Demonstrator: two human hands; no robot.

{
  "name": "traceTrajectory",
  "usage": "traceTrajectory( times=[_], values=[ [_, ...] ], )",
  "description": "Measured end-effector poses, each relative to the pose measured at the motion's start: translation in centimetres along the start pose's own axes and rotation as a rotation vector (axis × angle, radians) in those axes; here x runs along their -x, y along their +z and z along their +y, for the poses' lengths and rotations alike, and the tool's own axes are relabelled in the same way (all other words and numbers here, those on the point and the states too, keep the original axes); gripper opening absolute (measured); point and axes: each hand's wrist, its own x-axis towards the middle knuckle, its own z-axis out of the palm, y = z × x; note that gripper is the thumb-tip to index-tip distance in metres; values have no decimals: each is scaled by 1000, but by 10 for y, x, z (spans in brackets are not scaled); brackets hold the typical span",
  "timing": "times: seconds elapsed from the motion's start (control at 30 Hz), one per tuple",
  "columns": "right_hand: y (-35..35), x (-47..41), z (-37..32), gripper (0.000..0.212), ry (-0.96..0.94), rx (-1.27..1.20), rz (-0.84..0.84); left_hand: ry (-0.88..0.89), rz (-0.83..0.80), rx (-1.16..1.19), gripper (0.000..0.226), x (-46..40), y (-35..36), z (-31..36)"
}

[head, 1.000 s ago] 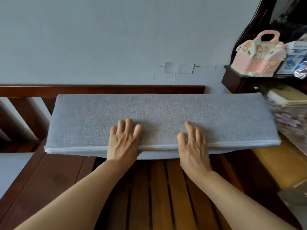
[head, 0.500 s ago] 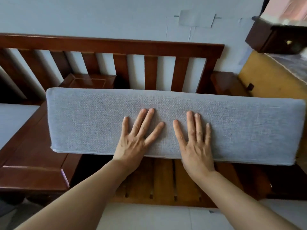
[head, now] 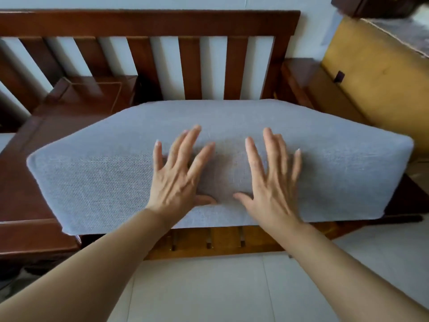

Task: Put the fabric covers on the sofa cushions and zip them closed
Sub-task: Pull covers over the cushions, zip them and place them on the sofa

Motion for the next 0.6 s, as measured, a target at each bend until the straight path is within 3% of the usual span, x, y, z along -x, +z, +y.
traceTrajectory(
  times=[0.13, 0.6],
  values=[
    [9, -7, 10, 118, 61, 4, -170, -69, -172, 51, 118, -6, 2, 8],
    [69, 74, 0, 107, 39, -22, -125, 6, -322, 47, 101, 37, 65, 49]
  ],
)
